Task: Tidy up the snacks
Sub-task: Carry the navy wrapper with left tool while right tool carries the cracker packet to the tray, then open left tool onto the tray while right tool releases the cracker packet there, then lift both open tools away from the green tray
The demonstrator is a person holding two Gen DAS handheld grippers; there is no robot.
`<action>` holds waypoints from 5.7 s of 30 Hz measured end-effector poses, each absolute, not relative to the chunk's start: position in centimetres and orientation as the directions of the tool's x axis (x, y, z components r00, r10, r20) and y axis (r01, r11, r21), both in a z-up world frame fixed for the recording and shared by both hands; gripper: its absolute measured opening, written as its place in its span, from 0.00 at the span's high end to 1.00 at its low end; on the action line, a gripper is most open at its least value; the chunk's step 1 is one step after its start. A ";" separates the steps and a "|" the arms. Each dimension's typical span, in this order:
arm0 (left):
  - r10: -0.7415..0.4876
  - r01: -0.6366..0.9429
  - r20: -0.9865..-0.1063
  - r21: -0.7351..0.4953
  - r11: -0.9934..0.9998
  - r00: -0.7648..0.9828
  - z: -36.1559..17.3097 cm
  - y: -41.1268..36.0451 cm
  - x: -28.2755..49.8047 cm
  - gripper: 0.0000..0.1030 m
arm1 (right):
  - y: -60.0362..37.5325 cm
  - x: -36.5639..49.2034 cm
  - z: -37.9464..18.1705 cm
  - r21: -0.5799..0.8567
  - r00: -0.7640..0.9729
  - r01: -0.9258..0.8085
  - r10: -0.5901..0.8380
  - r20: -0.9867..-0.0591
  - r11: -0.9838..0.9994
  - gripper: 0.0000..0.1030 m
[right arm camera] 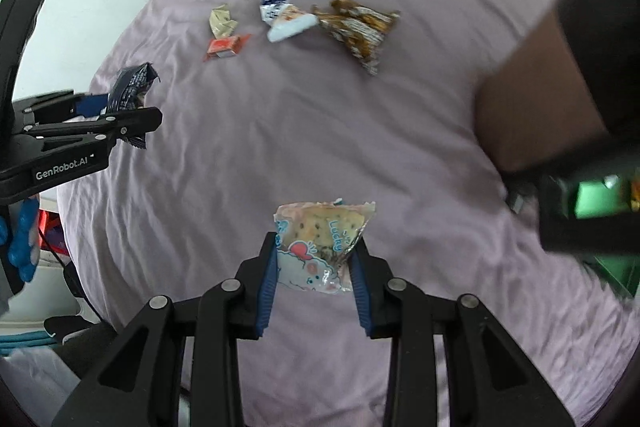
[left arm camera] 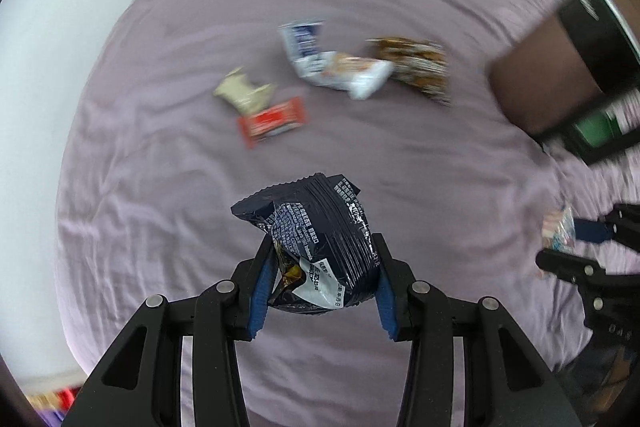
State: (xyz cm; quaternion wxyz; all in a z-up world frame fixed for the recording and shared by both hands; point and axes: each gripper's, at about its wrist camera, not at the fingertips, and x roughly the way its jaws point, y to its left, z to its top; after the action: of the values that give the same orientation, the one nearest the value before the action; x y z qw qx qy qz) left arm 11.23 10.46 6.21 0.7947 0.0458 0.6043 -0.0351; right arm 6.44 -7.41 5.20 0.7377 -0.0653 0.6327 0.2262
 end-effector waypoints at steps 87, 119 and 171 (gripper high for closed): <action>-0.362 0.669 -0.890 -0.092 0.737 0.276 13.0 -36.7 22.0 0.61 | -50.0 13.9 12.2 0.041 0.456 0.268 -0.089 -0.886 0.963 1.00; -0.216 0.589 -0.948 -0.038 0.807 0.234 -1.2 -40.7 24.8 0.61 | -52.5 16.7 -1.1 0.047 0.322 0.225 -0.029 -0.946 0.973 1.00; -0.200 0.587 -0.914 0.051 0.808 0.354 4.1 -37.7 22.0 0.48 | -49.7 16.1 4.8 -0.038 0.377 0.180 -0.105 -0.920 0.983 0.84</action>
State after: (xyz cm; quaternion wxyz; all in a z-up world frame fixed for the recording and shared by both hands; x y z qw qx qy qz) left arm 22.05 -37.72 4.13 0.8009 0.1888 0.5125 -0.2456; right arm 16.13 -49.70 4.83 0.8292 0.0342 0.5513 -0.0861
